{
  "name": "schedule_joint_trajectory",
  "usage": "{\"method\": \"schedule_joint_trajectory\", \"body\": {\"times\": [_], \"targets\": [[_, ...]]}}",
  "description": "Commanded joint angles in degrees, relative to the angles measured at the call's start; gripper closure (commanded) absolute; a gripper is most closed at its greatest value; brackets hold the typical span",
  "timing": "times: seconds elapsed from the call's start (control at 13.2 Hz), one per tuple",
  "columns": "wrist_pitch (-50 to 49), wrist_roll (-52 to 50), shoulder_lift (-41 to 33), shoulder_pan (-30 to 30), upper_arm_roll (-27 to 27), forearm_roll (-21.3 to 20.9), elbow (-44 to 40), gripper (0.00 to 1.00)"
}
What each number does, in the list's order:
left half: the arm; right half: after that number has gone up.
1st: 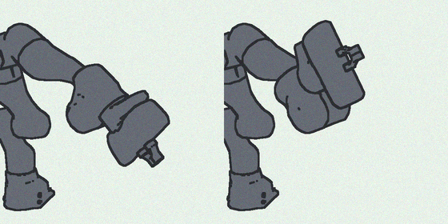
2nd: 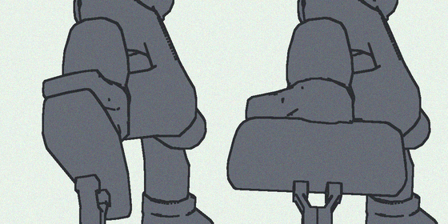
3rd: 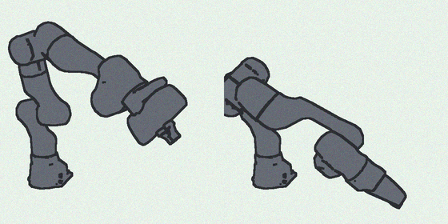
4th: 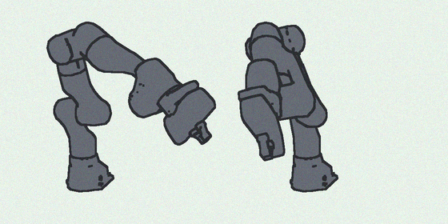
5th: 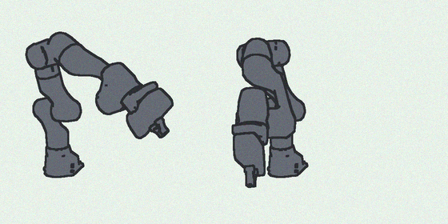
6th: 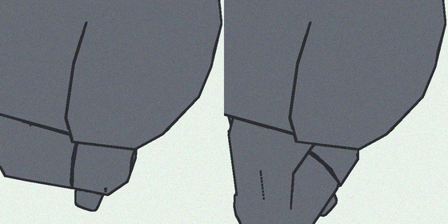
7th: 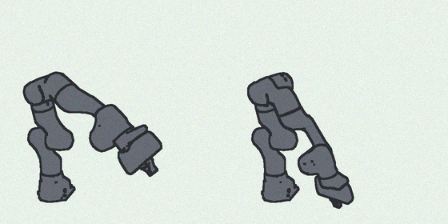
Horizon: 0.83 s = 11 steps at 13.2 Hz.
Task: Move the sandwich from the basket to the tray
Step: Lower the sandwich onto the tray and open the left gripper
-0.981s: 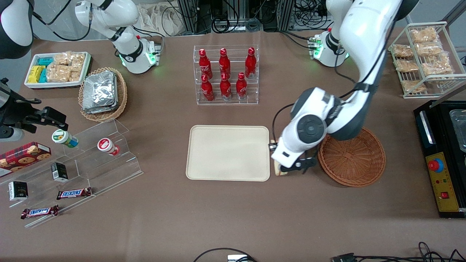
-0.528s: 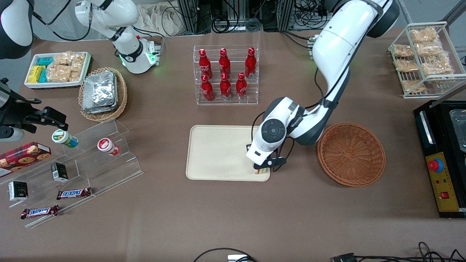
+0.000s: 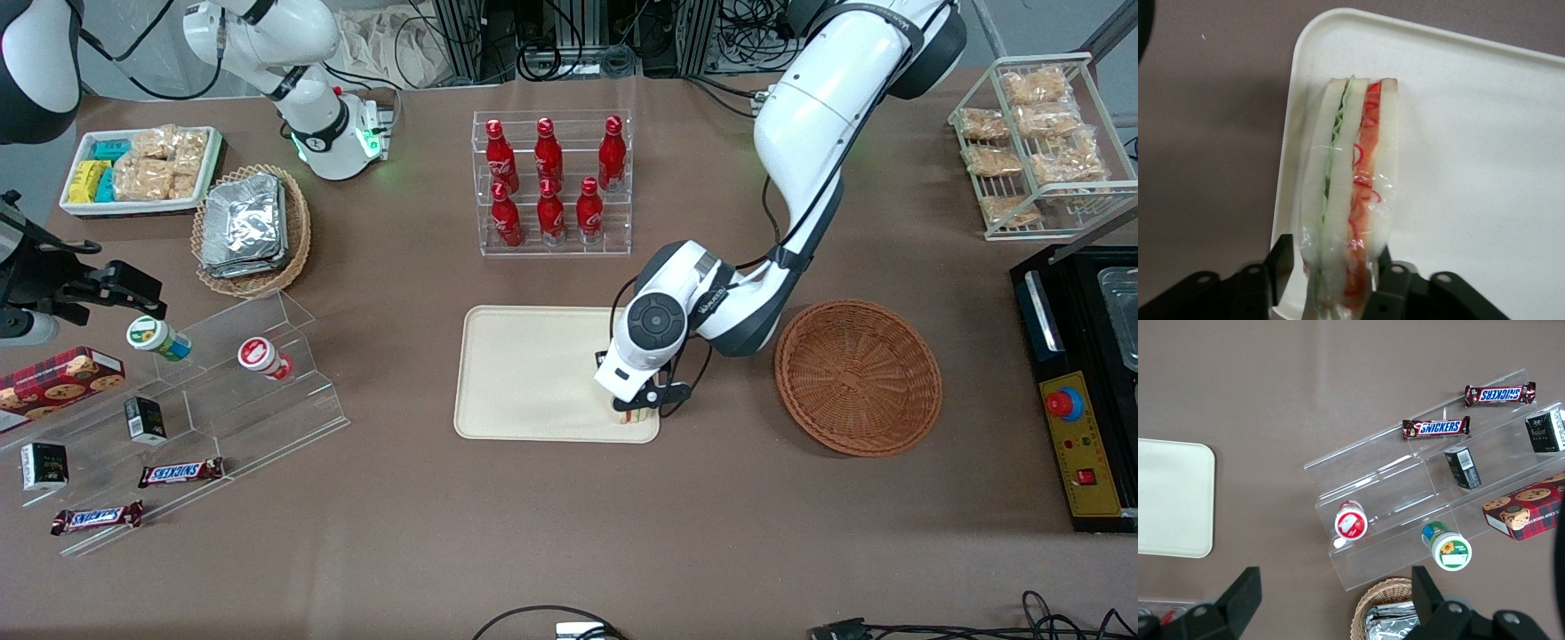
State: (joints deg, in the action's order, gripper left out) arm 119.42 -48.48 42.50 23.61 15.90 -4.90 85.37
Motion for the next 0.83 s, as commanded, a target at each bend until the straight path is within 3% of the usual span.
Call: {"method": "schedule_joint_trajectory", "body": {"times": [0.0, 0.38, 0.75], "targets": [[-2.16, -1.18, -2.86, 0.21, -0.43, -0.81, 0.59, 0.00], [-3.58, 1.79, -13.82, -1.99, -0.34, -0.55, 9.96, 0.00], [-3.49, 10.84, -32.01, -6.99, -0.26, 0.50, 26.92, 0.00]]}}
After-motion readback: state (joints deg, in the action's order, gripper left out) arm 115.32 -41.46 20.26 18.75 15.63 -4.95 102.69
